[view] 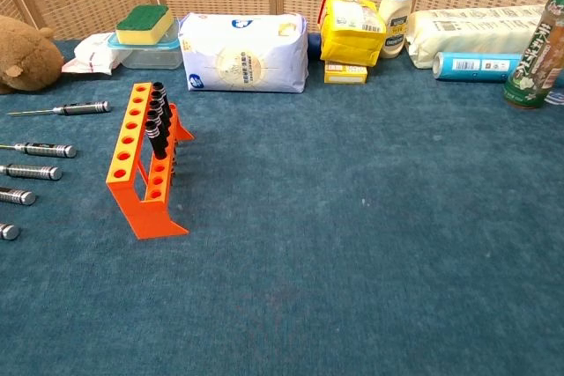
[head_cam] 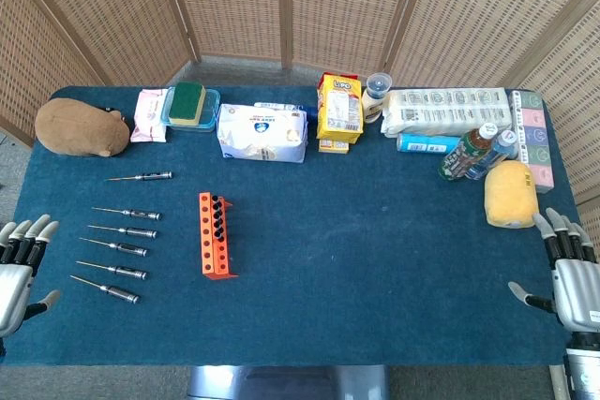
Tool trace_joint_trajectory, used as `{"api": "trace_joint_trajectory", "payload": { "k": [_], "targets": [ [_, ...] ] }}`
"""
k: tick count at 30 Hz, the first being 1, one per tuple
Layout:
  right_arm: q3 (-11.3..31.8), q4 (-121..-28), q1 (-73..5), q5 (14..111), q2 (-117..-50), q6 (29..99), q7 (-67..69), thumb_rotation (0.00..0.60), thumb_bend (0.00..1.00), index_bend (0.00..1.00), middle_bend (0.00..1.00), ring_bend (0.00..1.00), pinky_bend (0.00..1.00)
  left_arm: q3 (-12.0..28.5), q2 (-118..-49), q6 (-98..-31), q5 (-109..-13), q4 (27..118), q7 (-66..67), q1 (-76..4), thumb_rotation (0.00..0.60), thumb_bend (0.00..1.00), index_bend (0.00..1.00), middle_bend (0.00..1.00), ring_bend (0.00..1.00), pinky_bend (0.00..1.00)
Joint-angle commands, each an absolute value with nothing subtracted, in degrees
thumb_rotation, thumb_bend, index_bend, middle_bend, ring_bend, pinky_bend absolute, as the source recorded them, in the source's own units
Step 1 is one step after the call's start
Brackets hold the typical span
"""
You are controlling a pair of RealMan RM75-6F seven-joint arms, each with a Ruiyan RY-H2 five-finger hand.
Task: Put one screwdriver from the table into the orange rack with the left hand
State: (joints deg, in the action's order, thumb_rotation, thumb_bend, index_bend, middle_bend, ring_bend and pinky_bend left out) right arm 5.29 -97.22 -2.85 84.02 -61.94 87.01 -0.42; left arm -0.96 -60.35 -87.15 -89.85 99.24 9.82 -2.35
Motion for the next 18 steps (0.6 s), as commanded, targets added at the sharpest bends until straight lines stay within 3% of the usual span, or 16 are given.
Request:
{"api": "trace_joint_trajectory", "payload": {
  "k": [1,11,12,14,16,18],
  "targets": [
    [5.2,-97.2,-3.0,83.9,-61.9,86.7,-0.4,0.6,0.0,0.06,0.02,0.02,0.0,-1.0,-60.2,-86.9,-89.8,99.3,9.8,-2.4,0.6,0.09,0.0,0.0,0.0,0.01],
    [5.1,-97.5,-3.6,83.3,-62.2,85.1,-1.0,0.6,0.0,0.06,0.02,0.02,0.0,-1.2,-59.9,-85.2,-90.6,99.3,7.1,-3.4,0.6,0.09,0.0,0.01,0.0,0.01],
    [5.1,-97.5,-3.6,83.2,-62.3,84.9,-1.1,0.6,0.0,0.06,0.02,0.02,0.0,-1.3,-60.0,-85.0,-91.2,98.9,6.2,-3.7,0.6,0.09,0.0,0.06,0.01,0.02],
    [5.0,-97.3,-3.7,82.9,-62.3,84.2,-1.1,0.6,0.0,0.06,0.02,0.02,0.0,-1.0,-60.8,-85.6,-92.7,97.5,4.2,-4.2,0.6,0.09,0.0,0.28,0.14,0.08],
    [4.9,-97.4,-3.8,82.8,-62.1,84.0,-0.8,0.6,0.0,0.06,0.02,0.02,0.0,-0.7,-62.0,-86.5,-93.7,95.9,3.7,-4.3,0.6,0.09,0.0,0.61,0.46,0.32],
    [4.9,-97.5,-3.7,82.9,-62.0,84.1,-0.4,0.6,0.0,0.06,0.02,0.02,0.0,-0.6,-63.1,-87.2,-94.6,94.6,3.4,-4.5,0.6,0.09,0.0,0.79,0.67,0.56]
  ]
}}
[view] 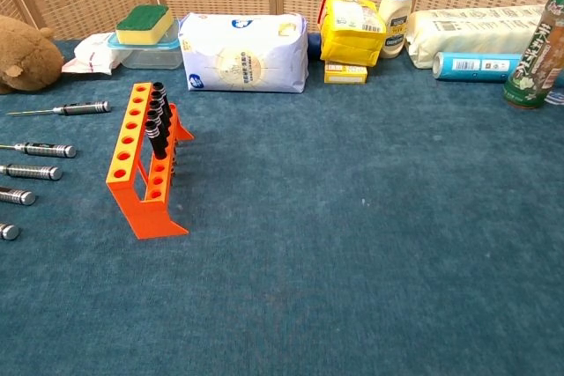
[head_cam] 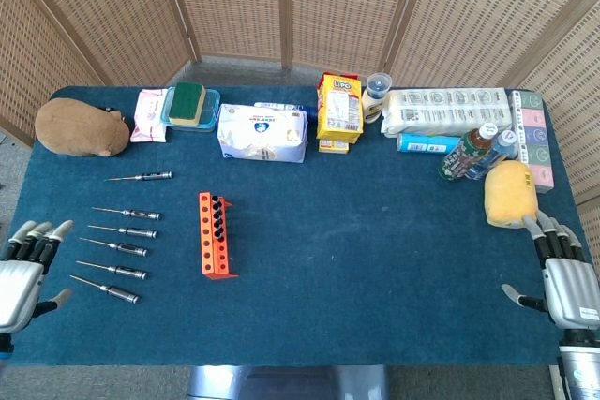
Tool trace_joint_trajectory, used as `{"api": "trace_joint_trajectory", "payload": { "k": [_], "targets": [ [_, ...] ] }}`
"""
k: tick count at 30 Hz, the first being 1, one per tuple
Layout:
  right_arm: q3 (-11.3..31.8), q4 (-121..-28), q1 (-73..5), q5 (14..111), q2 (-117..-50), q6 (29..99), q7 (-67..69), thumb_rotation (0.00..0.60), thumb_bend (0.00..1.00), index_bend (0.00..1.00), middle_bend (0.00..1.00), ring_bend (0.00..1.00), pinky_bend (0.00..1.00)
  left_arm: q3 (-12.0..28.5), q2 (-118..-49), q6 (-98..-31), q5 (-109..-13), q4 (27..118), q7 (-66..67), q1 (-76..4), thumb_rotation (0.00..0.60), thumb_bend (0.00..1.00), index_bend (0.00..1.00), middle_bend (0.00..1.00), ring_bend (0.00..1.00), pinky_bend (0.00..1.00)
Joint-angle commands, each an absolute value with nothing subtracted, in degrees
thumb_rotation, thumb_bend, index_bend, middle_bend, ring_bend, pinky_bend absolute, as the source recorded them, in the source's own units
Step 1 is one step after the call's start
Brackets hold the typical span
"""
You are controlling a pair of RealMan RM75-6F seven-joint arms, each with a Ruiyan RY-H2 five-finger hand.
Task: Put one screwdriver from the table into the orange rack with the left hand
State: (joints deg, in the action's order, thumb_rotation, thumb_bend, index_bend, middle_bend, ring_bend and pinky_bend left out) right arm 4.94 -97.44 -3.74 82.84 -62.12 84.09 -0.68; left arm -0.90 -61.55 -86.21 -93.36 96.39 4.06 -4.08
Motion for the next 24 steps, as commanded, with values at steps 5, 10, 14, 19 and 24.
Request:
{"api": "trace_joint_trajectory", "payload": {
  "k": [5,10,14,19,24],
  "targets": [
    [4.9,-98.4,-3.0,83.4,-61.0,85.3,1.5,0.6,0.0,0.06,0.02,0.02,0.0,-1.5,-67.6,-84.6,-98.0,90.6,3.2,-6.9,0.6,0.09,0.23,1.0,0.97,0.94],
    [5.1,-98.8,-2.5,83.6,-59.7,86.1,4.3,0.6,0.0,0.06,0.02,0.02,0.0,-1.9,-70.8,-78.7,-96.1,90.4,8.5,-8.9,0.6,0.11,0.38,1.0,1.0,0.99],
    [5.3,-98.6,-2.3,83.2,-59.0,86.0,6.1,0.599,0.0,0.06,0.02,0.02,0.0,-2.0,-72.9,-77.1,-94.6,90.2,10.7,-9.3,0.6,0.15,0.43,1.0,1.0,1.0],
    [5.3,-98.7,-2.3,83.4,-58.5,86.0,7.4,0.6,0.0,0.06,0.02,0.02,0.0,-2.4,-74.3,-76.1,-93.4,90.7,12.8,-9.4,0.6,0.18,0.44,1.0,1.0,1.0],
    [5.2,-98.9,-2.0,83.5,-58.2,86.1,8.0,0.6,0.0,0.06,0.02,0.02,0.0,-3.0,-74.2,-74.9,-91.5,92.0,15.3,-9.2,0.6,0.18,0.44,1.0,1.0,1.0]
  ]
}}
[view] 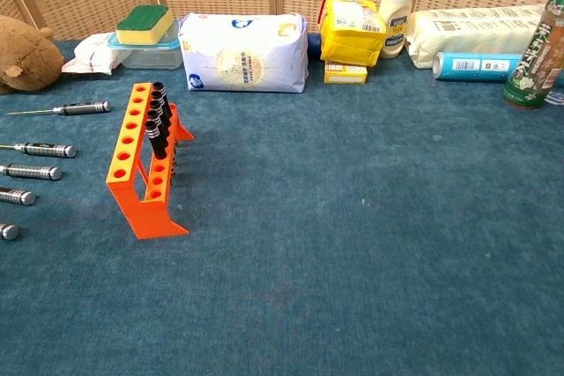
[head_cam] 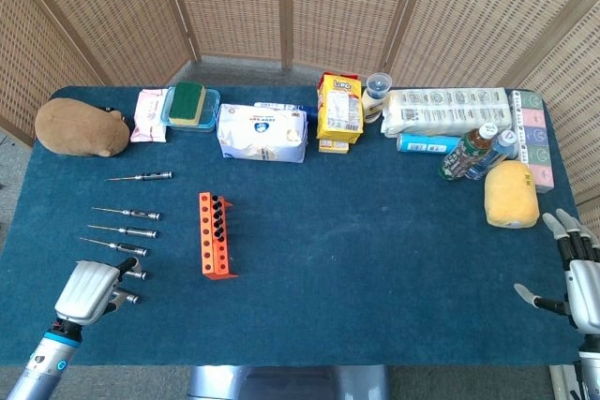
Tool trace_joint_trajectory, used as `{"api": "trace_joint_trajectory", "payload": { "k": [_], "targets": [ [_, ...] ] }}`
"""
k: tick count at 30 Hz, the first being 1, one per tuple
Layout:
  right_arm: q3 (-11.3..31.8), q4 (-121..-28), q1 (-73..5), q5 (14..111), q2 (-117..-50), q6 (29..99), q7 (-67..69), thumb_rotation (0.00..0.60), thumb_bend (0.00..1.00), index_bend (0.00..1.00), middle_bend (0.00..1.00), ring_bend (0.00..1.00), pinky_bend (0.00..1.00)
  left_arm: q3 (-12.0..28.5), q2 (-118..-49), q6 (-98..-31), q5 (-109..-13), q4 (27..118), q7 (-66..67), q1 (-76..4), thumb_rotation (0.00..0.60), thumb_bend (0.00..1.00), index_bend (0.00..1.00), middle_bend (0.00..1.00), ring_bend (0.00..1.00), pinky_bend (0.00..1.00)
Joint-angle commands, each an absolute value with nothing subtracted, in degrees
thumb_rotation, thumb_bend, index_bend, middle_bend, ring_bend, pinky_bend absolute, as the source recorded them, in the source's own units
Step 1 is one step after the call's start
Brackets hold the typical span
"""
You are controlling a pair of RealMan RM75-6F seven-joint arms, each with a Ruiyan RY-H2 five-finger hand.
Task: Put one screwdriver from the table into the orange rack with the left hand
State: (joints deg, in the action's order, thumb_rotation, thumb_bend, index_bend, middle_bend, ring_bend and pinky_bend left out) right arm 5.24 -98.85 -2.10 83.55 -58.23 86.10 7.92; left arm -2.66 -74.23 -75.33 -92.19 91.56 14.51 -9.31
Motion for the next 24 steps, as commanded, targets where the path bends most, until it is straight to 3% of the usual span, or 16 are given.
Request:
{"api": "trace_joint_trajectory", "payload": {
  "k": [1,6,11,24],
  "targets": [
    [5.2,-98.9,-2.0,83.5,-58.1,86.1,8.1,0.6,0.0,0.06,0.02,0.02,0.0,-3.1,-74.2,-74.9,-91.3,91.8,15.5,-9.1,0.6,0.18,0.44,1.0,1.0,1.0],
    [5.1,-99.0,-2.1,83.5,-58.0,85.7,8.5,0.6,0.0,0.06,0.02,0.02,0.0,-3.6,-75.2,-74.4,-90.5,89.6,15.5,-8.9,0.6,0.18,0.44,1.0,1.0,1.0],
    [5.1,-99.2,-1.9,83.7,-57.8,86.0,8.7,0.6,0.0,0.06,0.02,0.02,0.0,-4.5,-76.9,-74.2,-91.2,87.3,15.2,-8.9,0.6,0.26,0.44,1.0,1.0,1.0],
    [5.0,-99.3,-2.0,83.8,-57.4,85.5,9.5,0.599,0.0,0.06,0.02,0.02,0.0,-5.8,-79.8,-73.7,-90.9,83.1,16.5,-8.3,0.6,0.27,0.44,1.0,1.0,1.0]
  ]
}}
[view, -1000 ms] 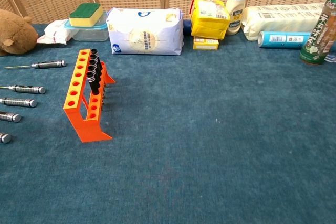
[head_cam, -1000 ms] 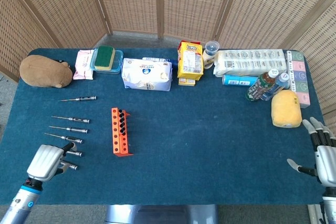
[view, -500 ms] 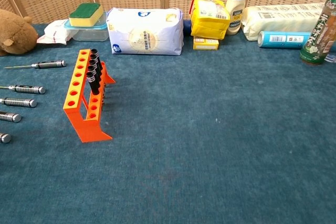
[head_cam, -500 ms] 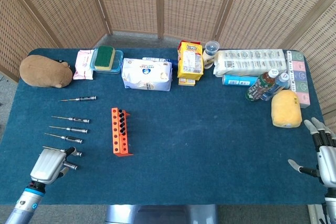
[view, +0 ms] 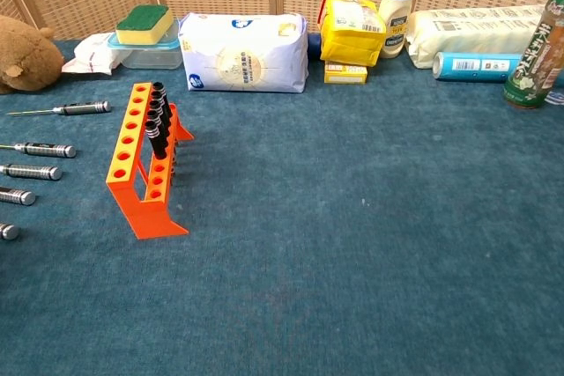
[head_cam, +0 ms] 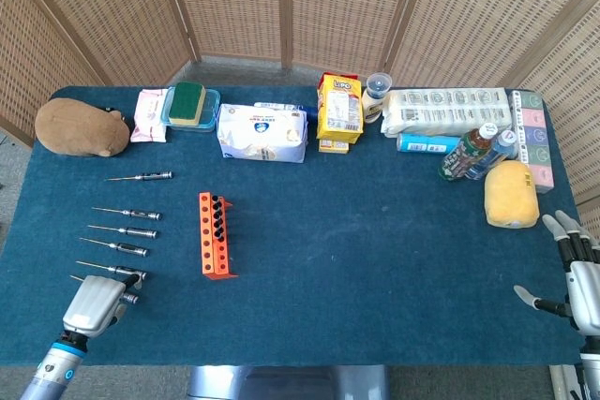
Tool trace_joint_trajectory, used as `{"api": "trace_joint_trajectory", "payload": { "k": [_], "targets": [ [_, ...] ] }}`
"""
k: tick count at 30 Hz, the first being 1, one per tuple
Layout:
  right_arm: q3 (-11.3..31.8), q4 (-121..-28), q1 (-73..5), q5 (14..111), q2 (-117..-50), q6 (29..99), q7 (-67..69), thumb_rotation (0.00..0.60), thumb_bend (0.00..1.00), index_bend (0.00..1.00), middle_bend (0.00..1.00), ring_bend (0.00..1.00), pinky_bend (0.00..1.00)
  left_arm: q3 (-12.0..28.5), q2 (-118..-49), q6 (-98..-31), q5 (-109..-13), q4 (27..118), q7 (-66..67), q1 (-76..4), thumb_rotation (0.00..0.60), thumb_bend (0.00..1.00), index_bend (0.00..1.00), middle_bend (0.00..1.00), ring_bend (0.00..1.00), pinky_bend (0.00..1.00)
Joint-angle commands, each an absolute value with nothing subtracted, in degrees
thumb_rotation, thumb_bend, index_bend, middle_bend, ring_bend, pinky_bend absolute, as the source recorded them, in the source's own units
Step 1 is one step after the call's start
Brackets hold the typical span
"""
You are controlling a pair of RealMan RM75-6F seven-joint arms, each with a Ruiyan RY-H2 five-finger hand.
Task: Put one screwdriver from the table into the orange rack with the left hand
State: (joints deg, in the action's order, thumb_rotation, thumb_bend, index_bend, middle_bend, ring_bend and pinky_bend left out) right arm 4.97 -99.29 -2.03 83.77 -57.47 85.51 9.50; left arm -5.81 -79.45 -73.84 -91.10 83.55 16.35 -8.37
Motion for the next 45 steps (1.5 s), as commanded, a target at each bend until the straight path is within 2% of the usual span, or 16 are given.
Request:
{"api": "trace_joint_trajectory", "payload": {
  "k": [1,23,45],
  "targets": [
    [4.9,-99.3,-2.0,83.8,-57.4,85.5,9.6,0.599,0.0,0.06,0.02,0.02,0.0,-5.8,-80.0,-73.6,-90.8,82.9,16.5,-8.3,0.6,0.27,0.44,1.0,1.0,1.0],
    [4.8,-99.4,-2.0,83.9,-57.3,85.4,9.9,0.6,0.0,0.06,0.02,0.02,0.0,-5.5,-82.0,-73.0,-89.3,80.0,18.0,-8.7,0.6,0.26,0.45,1.0,1.0,1.0],
    [4.8,-99.4,-2.0,84.0,-57.2,85.3,10.2,0.6,0.0,0.06,0.02,0.02,0.0,-5.4,-82.5,-71.8,-87.7,79.9,19.7,-9.0,0.6,0.34,0.45,1.0,1.0,1.0]
  ]
}}
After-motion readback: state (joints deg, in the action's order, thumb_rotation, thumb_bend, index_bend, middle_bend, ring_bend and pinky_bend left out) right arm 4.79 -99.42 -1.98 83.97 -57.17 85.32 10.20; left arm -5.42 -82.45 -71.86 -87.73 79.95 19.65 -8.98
